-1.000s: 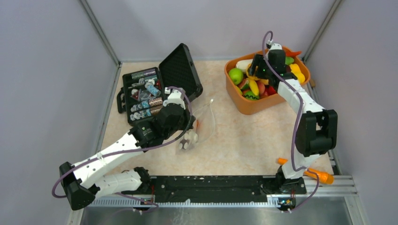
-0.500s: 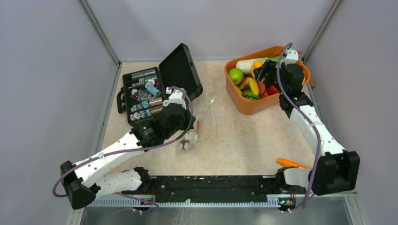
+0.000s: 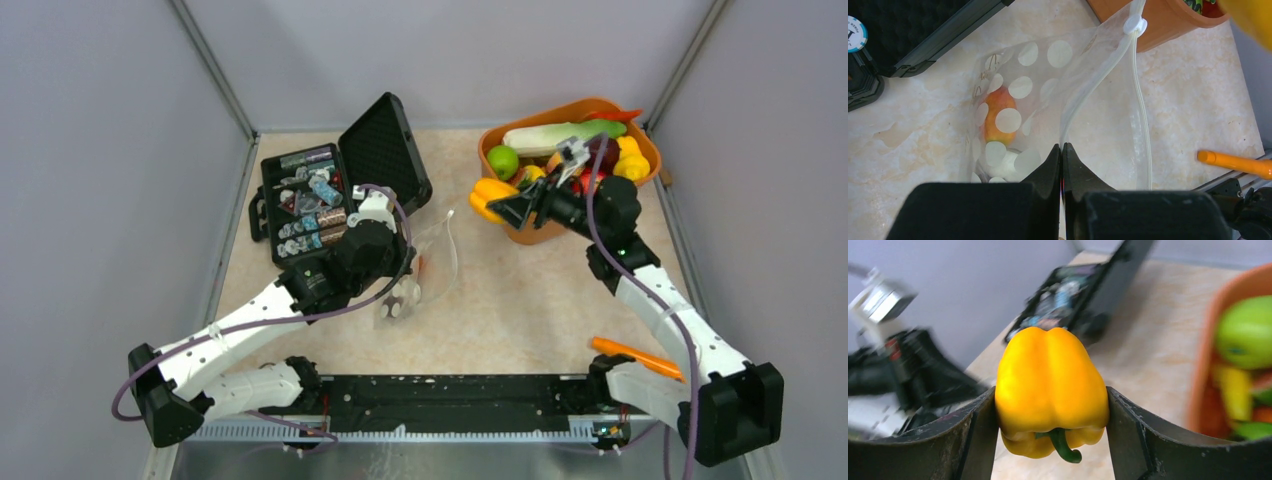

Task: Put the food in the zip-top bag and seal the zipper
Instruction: Place the fake vegetable in the zipper food storage bag.

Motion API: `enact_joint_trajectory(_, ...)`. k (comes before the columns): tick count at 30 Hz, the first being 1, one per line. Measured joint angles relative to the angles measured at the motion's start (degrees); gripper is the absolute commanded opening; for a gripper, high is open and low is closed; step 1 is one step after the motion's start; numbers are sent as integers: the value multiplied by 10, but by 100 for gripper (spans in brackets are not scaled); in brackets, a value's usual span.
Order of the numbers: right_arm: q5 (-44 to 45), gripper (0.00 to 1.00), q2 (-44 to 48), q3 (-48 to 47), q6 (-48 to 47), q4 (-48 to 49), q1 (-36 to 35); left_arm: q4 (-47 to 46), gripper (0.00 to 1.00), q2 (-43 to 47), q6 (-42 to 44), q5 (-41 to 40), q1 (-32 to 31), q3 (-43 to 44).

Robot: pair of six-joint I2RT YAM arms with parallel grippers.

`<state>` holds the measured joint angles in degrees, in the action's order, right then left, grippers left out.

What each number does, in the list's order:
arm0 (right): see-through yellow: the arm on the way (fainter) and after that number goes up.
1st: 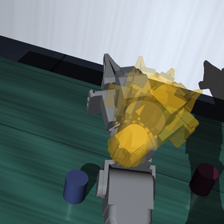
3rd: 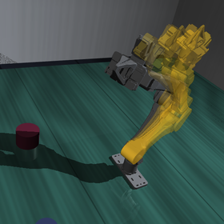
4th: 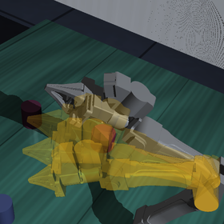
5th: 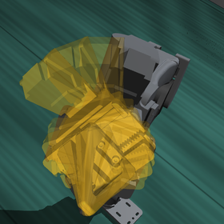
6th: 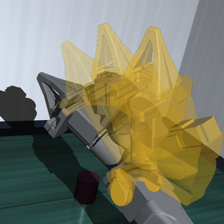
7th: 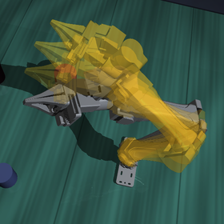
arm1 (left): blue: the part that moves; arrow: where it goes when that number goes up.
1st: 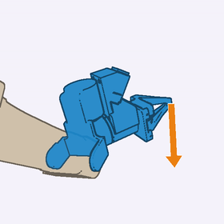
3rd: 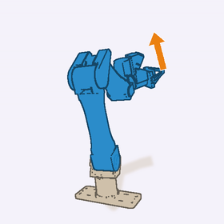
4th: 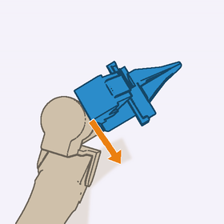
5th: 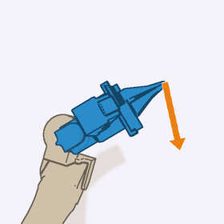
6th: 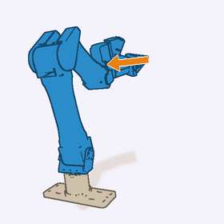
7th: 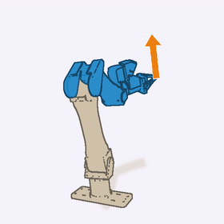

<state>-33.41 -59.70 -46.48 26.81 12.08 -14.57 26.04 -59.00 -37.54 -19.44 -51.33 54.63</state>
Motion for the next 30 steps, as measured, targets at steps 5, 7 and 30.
enact_joint_trajectory(5,-62,41,3,1,-27,-9,-98,-1,0,0,0,0,0,0)
enact_joint_trajectory(7,-75,41,7,5,-37,-13,-123,-1,0,0,0,0,0,0)
enact_joint_trajectory(30,196,38,-106,-74,-168,-224,-346,-9,0,-8,16,31,1,0)
